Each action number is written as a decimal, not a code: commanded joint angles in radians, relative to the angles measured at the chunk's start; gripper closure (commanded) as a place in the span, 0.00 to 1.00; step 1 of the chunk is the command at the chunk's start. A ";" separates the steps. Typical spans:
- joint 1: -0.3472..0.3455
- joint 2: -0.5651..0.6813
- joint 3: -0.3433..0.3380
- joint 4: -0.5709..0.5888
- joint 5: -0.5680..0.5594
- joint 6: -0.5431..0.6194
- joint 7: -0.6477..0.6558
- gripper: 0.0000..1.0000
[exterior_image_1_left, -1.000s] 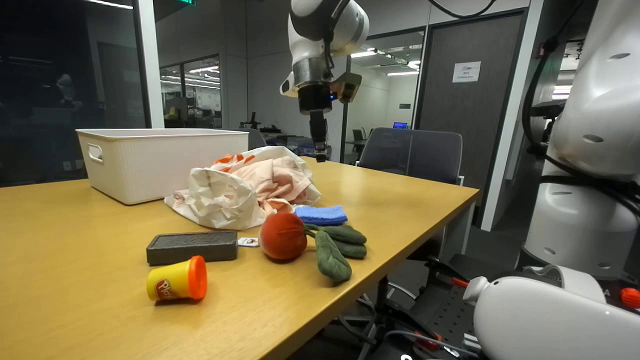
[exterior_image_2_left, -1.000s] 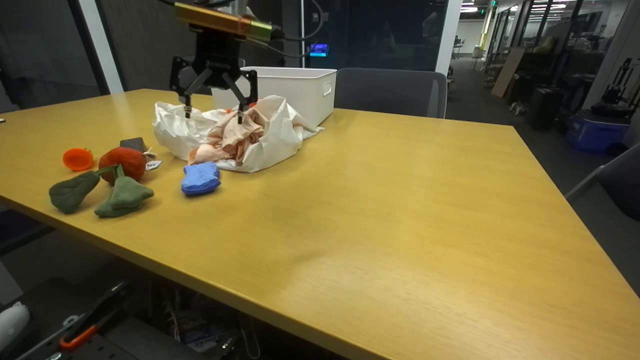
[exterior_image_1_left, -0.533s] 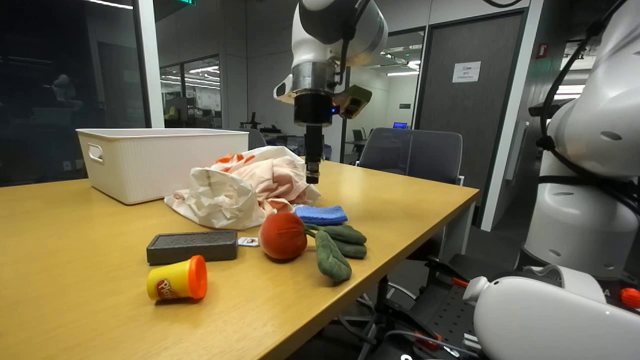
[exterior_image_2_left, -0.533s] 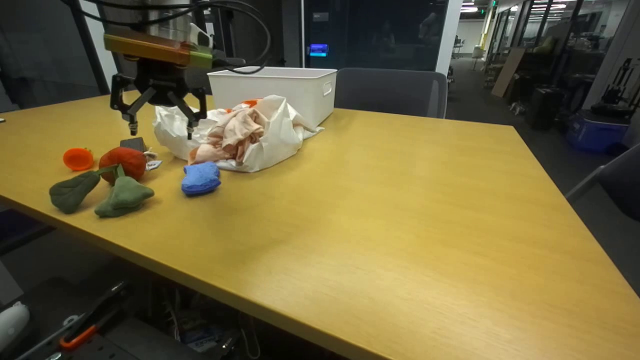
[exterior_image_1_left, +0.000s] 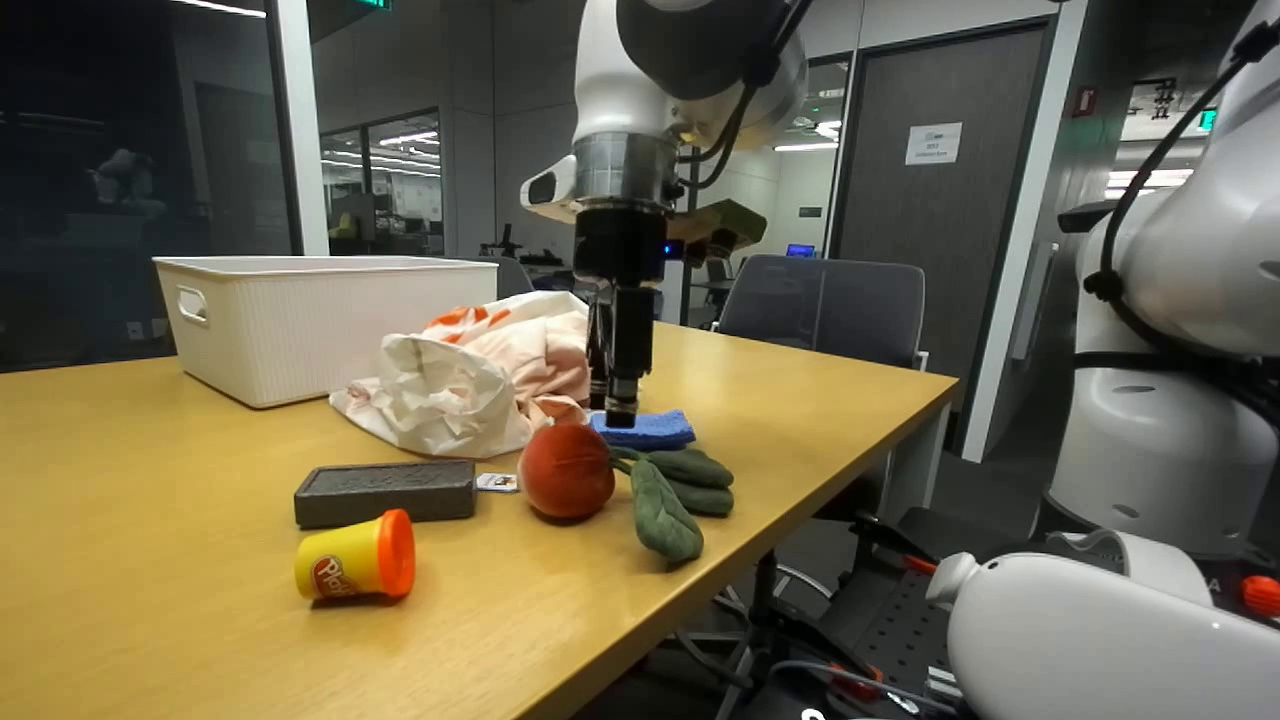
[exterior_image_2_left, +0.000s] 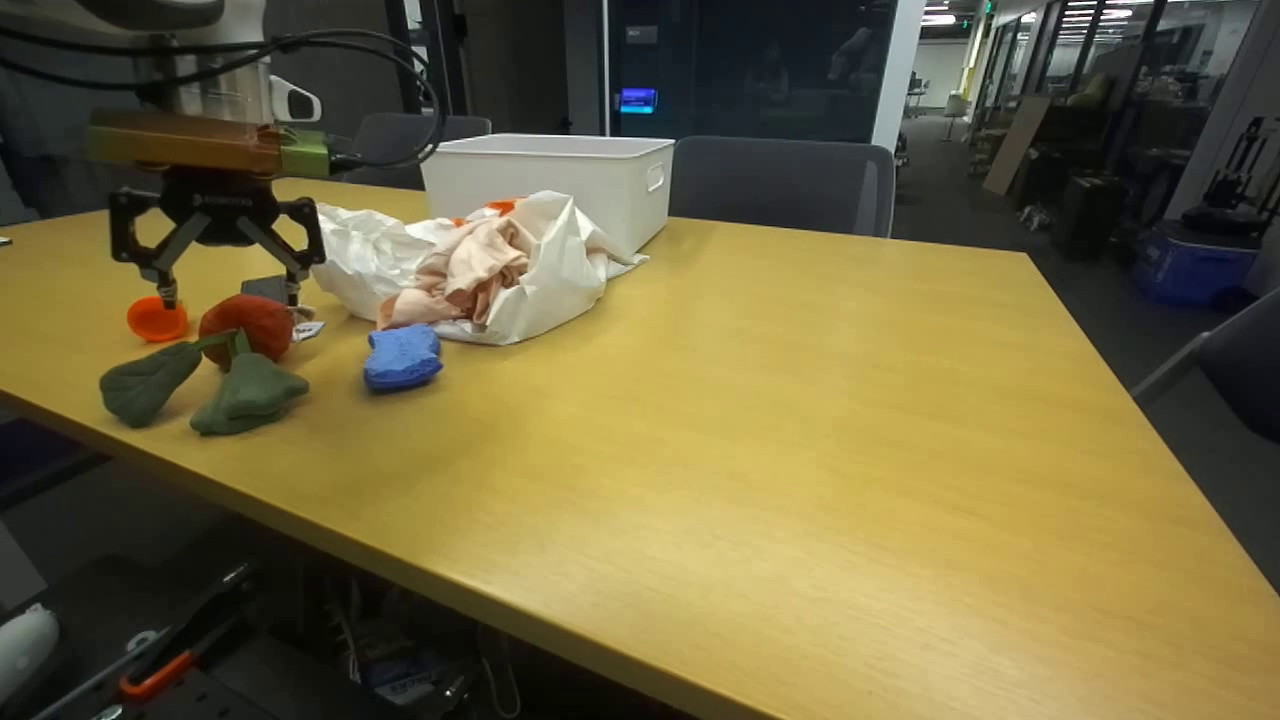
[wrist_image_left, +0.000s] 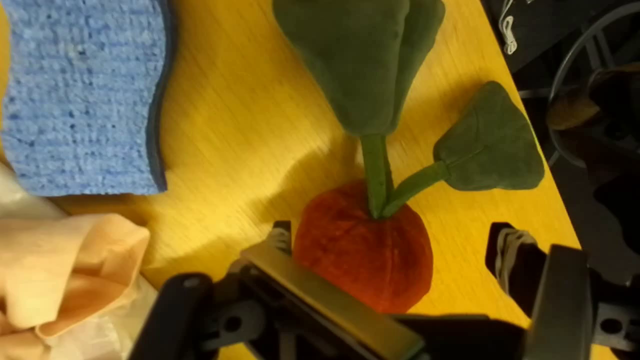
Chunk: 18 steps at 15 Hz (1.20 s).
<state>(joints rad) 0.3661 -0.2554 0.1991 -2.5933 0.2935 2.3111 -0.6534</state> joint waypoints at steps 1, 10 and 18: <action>0.008 0.041 -0.031 -0.037 0.016 0.123 -0.133 0.00; -0.013 0.136 -0.036 -0.003 0.040 0.123 -0.301 0.00; -0.021 0.144 -0.024 0.006 0.038 0.043 -0.314 0.58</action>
<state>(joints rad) 0.3605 -0.1214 0.1636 -2.6120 0.3141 2.3928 -0.9428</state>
